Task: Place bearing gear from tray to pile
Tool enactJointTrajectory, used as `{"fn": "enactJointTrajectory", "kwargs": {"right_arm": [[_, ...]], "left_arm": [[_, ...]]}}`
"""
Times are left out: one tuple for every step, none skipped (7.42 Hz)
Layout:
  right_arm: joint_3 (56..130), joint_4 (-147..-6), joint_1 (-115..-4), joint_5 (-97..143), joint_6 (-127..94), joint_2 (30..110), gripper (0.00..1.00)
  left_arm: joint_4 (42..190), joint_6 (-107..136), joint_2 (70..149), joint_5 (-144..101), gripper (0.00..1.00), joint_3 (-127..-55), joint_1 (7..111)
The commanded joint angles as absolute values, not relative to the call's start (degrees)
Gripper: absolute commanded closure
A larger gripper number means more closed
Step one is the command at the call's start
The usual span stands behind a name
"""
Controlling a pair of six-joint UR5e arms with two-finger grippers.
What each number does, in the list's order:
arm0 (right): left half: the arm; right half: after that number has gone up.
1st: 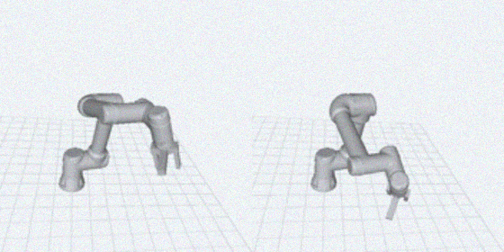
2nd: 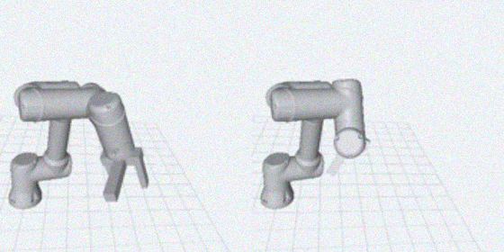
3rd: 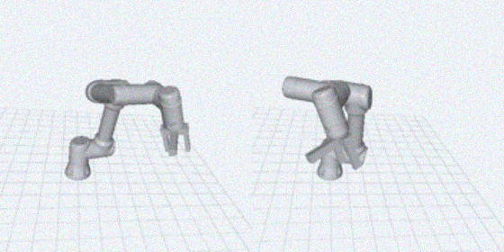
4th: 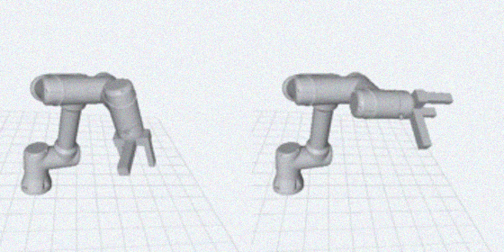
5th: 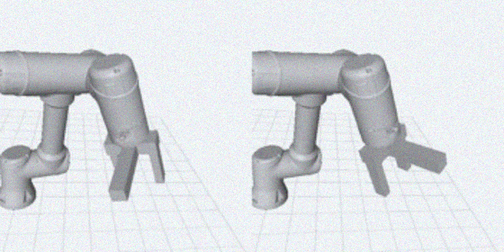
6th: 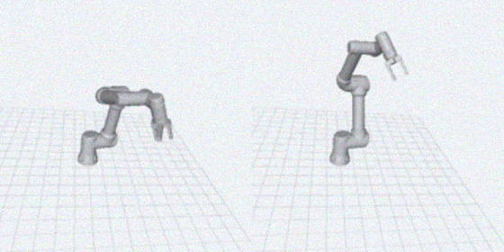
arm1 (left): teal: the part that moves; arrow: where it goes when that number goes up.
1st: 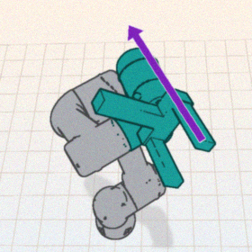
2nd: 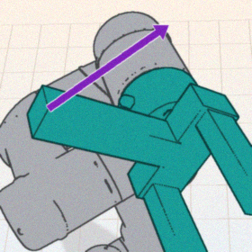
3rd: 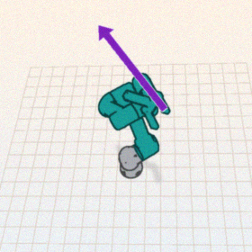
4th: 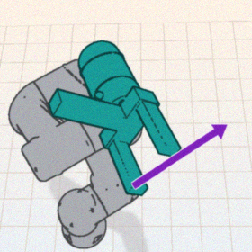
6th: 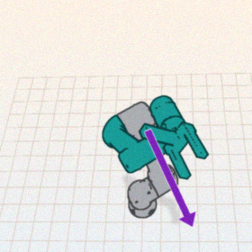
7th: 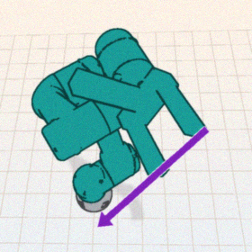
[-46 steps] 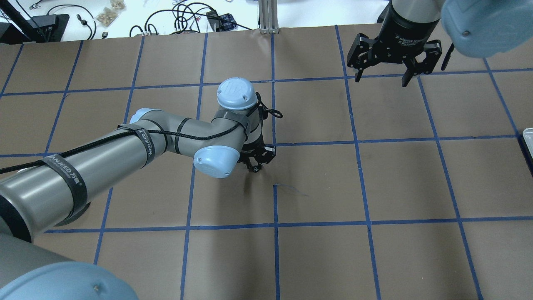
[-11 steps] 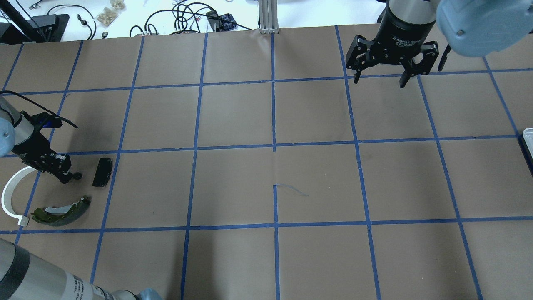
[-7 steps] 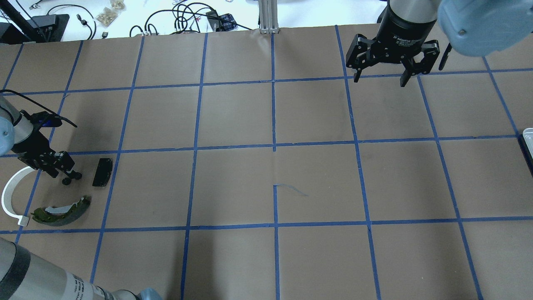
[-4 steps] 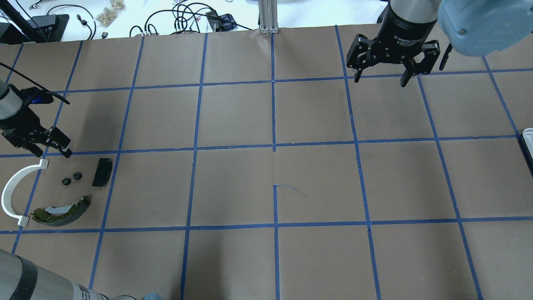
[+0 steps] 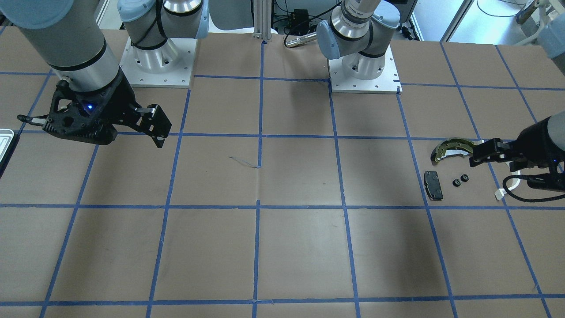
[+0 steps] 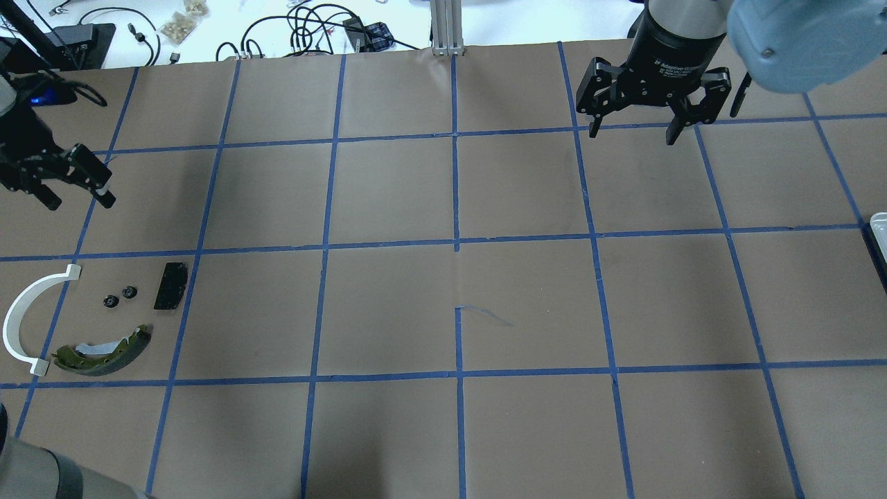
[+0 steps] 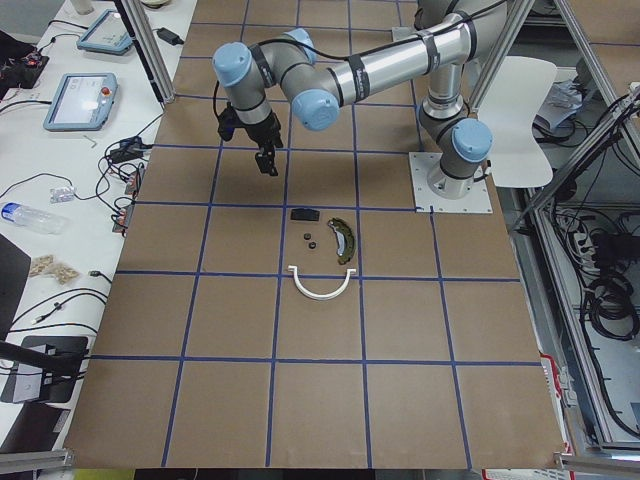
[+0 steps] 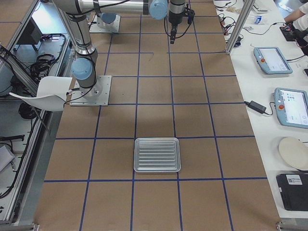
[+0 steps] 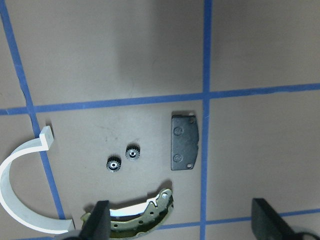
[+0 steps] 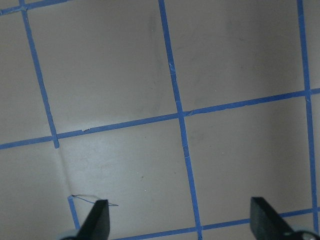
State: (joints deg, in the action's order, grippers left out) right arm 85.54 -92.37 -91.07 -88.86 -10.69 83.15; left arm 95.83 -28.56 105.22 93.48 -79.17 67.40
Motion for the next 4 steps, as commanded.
{"fn": "enactJointTrajectory", "kwargs": {"right_arm": [[85.7,-92.4,-91.1,-88.9,-10.7,83.1,0.00],[85.3,-92.5,-91.1,-88.9,-10.7,83.2,0.00],[85.5,-92.5,-91.2,-88.9,-10.7,83.6,0.00],[85.8,-92.2,-91.2,-89.4,-11.5,83.8,0.00]], "left_arm": [[98.0,-23.4,100.0,92.8,0.00,-79.1,74.3],[98.0,-19.7,97.8,92.5,0.00,-79.4,78.7],[97.9,-12.6,96.6,92.6,0.00,-79.6,82.9],[97.9,-8.1,96.8,92.6,0.00,-80.2,87.1]]}}
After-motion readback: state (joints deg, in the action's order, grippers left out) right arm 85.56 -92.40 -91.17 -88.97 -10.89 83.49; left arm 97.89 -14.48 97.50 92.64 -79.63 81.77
